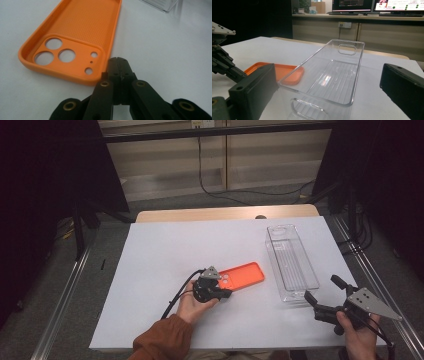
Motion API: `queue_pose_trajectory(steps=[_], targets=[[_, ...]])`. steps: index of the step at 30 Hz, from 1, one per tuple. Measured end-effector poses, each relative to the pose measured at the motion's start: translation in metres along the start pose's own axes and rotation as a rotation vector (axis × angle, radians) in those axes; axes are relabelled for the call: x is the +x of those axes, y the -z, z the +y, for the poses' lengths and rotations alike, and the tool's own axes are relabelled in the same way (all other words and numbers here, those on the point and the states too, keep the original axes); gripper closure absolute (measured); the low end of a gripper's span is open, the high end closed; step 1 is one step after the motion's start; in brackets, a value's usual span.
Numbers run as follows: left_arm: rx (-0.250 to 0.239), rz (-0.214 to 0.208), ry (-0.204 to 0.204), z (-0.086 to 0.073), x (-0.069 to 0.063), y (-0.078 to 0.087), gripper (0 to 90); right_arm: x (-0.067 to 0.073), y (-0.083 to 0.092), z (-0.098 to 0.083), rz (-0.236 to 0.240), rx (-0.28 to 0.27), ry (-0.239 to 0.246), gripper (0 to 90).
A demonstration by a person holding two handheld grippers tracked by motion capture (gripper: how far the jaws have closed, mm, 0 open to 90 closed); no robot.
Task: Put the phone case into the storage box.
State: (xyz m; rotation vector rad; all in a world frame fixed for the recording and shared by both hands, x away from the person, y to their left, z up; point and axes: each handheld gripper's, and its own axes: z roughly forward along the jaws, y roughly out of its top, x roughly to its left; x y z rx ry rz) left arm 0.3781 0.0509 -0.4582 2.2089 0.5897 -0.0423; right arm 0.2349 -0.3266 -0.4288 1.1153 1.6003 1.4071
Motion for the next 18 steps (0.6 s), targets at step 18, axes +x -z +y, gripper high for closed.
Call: queue_pose_trajectory(steps=[18], targets=[[-0.001,0.03,0.017,-0.0017,0.0073,0.0056,90.0,0.0004,-0.0003,-0.0001,0.002,-0.001,0.009,0.2]])
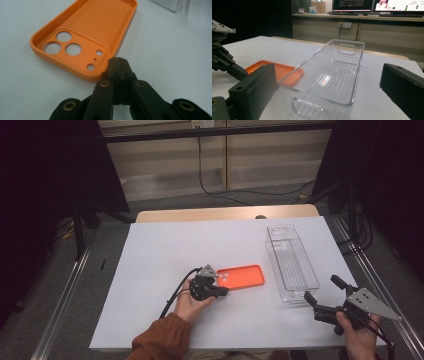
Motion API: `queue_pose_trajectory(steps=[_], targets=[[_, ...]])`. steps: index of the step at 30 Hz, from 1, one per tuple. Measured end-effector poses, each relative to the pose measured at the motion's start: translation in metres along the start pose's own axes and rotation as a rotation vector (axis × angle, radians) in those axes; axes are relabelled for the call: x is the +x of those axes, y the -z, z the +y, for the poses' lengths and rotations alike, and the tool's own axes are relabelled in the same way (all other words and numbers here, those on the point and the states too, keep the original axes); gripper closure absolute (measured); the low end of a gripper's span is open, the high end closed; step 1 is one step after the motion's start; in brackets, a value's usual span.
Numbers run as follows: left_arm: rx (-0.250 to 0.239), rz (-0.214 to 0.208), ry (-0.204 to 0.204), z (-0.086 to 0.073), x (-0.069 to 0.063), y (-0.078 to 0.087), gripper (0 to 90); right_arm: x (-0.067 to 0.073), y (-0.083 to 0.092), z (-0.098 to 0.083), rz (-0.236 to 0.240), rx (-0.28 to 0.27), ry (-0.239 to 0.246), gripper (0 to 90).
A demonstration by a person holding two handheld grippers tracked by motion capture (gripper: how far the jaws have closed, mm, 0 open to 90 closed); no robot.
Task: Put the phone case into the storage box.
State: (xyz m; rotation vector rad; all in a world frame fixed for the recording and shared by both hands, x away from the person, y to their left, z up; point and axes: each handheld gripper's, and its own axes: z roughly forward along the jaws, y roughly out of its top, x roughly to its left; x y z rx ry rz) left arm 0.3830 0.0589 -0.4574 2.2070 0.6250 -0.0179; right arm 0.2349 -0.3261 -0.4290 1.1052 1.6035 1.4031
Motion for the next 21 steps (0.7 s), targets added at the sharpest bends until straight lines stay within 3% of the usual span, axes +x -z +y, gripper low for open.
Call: queue_pose_trajectory(steps=[21], targets=[[-0.005,0.053,0.031,0.0,0.014,0.006,90.0,0.0,0.0,0.0,-0.002,-0.001,0.0,0.2]])
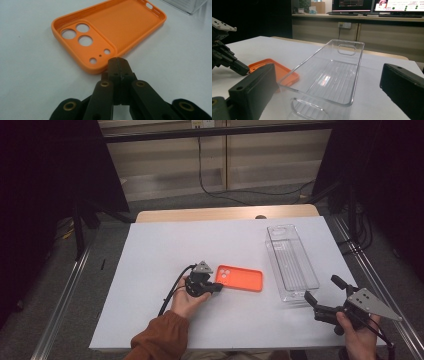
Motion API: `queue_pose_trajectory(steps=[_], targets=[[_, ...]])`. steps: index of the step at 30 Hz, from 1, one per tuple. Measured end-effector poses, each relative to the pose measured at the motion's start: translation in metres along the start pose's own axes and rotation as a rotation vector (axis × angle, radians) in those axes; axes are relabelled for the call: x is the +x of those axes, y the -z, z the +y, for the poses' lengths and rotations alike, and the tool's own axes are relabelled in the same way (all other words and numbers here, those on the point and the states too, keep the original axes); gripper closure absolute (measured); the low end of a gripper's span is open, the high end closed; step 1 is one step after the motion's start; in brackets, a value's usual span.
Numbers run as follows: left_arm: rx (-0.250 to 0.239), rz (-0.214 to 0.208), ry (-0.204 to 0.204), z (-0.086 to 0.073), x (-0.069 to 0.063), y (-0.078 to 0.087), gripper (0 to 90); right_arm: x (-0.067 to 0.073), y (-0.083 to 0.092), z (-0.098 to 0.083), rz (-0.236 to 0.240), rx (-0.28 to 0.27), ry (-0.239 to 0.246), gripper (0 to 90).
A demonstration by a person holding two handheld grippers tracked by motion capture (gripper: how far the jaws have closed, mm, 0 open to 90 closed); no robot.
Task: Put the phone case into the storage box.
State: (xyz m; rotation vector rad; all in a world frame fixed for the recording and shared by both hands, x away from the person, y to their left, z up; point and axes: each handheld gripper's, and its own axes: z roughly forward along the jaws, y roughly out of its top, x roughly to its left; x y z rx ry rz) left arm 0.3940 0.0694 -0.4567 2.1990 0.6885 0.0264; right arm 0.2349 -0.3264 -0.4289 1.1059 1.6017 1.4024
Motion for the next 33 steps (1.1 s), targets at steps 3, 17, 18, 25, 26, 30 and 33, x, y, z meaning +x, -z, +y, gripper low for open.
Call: queue_pose_trajectory(steps=[3,17,18,25,26,30,33], targets=[[-0.003,0.013,-0.001,0.0,0.001,0.001,90.0,0.0,0.0,0.0,0.001,0.0,0.001,0.1],[-0.022,0.046,0.032,0.001,0.013,0.002,90.0,0.0,0.0,0.0,-0.003,0.0,-0.003,0.1],[-0.025,0.05,0.035,0.001,0.013,0.001,90.0,0.0,0.0,0.0,0.0,-0.001,-0.002,0.2],[-0.028,0.061,0.047,0.004,0.017,0.0,90.0,0.0,0.0,0.0,-0.001,0.0,0.001,0.1],[-0.028,0.061,0.047,0.004,0.017,0.0,90.0,0.0,0.0,0.0,0.0,0.0,0.002,0.2],[-0.029,0.086,0.051,0.005,0.018,0.0,90.0,0.0,0.0,0.0,-0.002,-0.001,0.0,0.1],[-0.034,0.081,0.054,0.006,0.019,-0.001,90.0,0.0,0.0,0.0,-0.001,0.0,0.002,0.1]])
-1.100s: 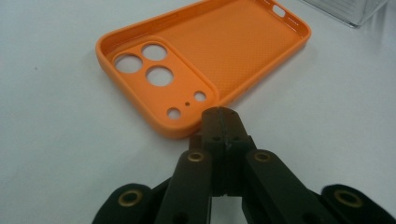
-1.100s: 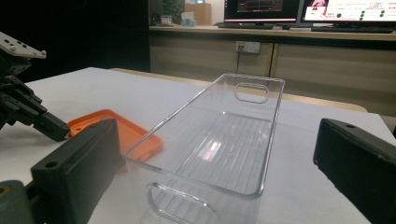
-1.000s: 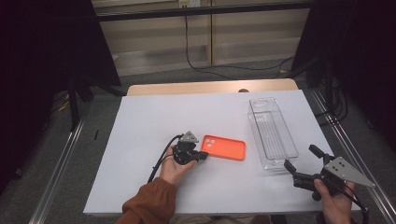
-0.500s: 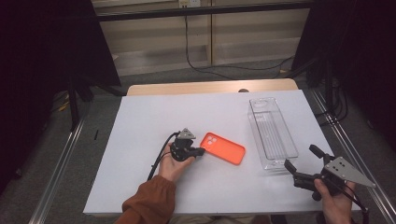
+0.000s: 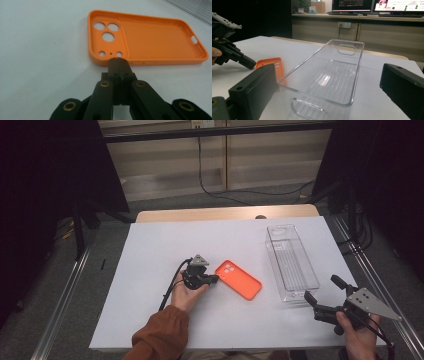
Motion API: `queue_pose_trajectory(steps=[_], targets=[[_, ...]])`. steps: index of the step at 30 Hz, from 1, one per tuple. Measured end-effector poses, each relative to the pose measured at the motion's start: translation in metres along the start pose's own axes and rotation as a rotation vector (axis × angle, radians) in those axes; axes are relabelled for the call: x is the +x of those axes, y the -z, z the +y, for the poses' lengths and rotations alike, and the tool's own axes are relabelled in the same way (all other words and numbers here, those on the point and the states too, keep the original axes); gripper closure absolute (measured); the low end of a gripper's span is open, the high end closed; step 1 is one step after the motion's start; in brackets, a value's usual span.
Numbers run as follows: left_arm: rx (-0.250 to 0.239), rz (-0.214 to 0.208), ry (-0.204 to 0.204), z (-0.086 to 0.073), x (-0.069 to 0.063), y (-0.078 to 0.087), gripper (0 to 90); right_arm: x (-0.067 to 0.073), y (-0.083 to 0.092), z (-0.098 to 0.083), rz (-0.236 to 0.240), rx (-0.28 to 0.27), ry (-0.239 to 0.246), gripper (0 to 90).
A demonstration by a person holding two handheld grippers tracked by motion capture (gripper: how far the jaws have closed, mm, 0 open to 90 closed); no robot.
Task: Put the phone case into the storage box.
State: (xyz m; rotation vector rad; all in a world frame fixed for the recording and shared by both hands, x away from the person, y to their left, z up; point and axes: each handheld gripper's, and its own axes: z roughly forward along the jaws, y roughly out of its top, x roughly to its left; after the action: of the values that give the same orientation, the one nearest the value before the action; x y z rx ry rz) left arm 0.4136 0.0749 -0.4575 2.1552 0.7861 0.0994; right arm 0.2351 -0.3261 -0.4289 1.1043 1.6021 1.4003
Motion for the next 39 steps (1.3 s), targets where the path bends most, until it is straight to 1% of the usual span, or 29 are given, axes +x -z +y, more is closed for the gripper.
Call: queue_pose_trajectory(steps=[2,4,7,10,14,15,16,17,22,25,28,29,30,32,39], targets=[[0.005,0.009,-0.003,0.003,0.002,-0.001,90.0,0.0,0.0,0.0,0.0,0.0,0.0,0.2],[0.001,0.011,0.007,0.004,0.004,-0.002,90.0,0.0,0.0,0.0,-0.002,0.0,-0.001,0.1],[-0.001,0.013,0.002,0.004,0.005,-0.003,90.0,0.0,0.0,0.0,-0.001,0.0,-0.001,0.1],[-0.005,0.017,0.006,0.004,0.005,-0.004,90.0,0.0,0.0,0.0,0.001,0.003,-0.002,0.1],[-0.004,0.029,-0.001,0.006,0.006,-0.006,90.0,0.001,0.0,0.0,0.0,0.001,-0.001,0.1],[-0.008,0.028,0.008,0.007,0.007,-0.007,90.0,0.0,0.0,0.0,0.0,0.002,-0.002,0.1],[-0.008,0.028,0.008,0.007,0.007,-0.007,90.0,0.0,0.0,0.0,0.0,0.003,-0.003,0.2],[-0.001,0.031,0.004,0.009,0.009,-0.008,90.0,0.0,0.0,0.0,-0.001,0.002,-0.003,0.1],[-0.001,0.046,0.004,0.014,0.011,-0.012,90.0,0.0,0.0,0.0,0.0,0.002,-0.002,0.1],[-0.004,0.048,0.002,0.015,0.012,-0.014,90.0,0.0,0.0,0.0,-0.002,0.0,-0.002,0.1],[-0.006,0.048,0.011,0.016,0.013,-0.015,90.0,0.0,0.0,0.0,0.001,0.002,0.001,0.1],[-0.012,0.057,0.014,0.015,0.013,-0.016,90.0,0.0,0.0,0.0,0.001,0.001,0.0,0.2],[-0.014,0.051,0.012,0.015,0.014,-0.016,90.0,0.0,0.0,0.0,0.001,0.001,0.0,0.2],[-0.021,0.052,0.018,0.016,0.014,-0.017,90.0,0.0,0.0,0.0,0.0,0.001,0.002,0.1],[-0.02,0.053,0.014,0.018,0.015,-0.02,90.0,0.0,0.0,0.0,0.0,0.001,0.0,0.1]])
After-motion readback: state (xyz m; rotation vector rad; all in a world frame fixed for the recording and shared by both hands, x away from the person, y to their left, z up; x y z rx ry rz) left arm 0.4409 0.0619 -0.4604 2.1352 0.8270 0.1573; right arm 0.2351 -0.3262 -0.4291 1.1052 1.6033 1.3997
